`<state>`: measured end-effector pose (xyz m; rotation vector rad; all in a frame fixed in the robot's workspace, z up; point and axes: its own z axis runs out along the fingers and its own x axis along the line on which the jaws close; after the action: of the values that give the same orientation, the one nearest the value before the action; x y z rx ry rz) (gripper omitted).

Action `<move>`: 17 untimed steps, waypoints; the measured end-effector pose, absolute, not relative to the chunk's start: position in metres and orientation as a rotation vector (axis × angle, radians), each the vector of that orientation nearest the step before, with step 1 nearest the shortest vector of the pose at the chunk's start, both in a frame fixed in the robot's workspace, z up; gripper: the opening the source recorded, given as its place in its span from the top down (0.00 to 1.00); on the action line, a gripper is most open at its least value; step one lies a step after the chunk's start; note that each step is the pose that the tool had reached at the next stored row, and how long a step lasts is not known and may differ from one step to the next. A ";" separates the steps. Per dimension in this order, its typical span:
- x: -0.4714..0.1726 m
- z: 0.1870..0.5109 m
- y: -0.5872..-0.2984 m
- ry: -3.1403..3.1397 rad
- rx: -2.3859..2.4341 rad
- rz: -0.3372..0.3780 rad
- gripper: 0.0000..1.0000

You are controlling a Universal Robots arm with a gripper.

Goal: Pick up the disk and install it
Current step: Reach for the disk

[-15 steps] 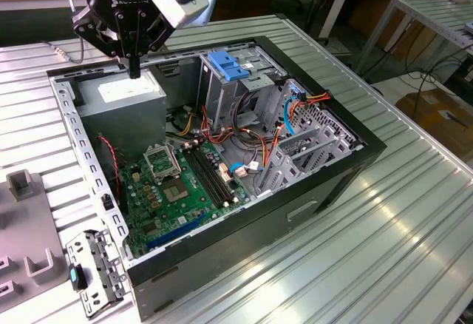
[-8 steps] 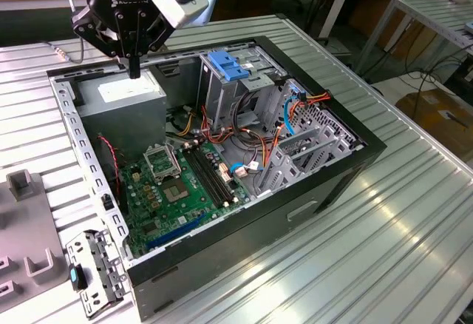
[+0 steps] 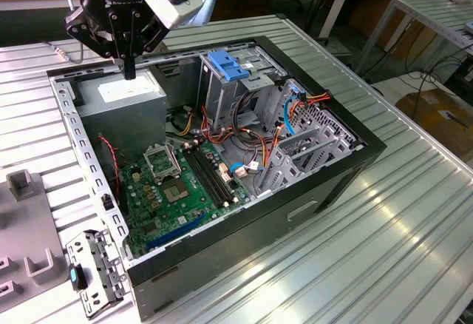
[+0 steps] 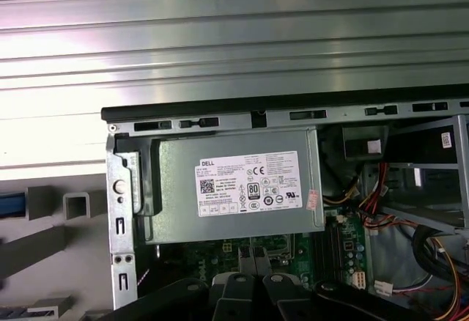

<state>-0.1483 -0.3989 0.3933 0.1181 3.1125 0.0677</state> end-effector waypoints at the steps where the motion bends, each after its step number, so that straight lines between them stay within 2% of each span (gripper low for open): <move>1: -0.149 0.393 -0.399 3.112 0.118 0.068 0.89; 17: -0.166 0.393 -0.399 3.112 0.118 0.068 0.89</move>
<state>-0.1661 -0.3989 0.3932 0.1181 3.1124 0.0677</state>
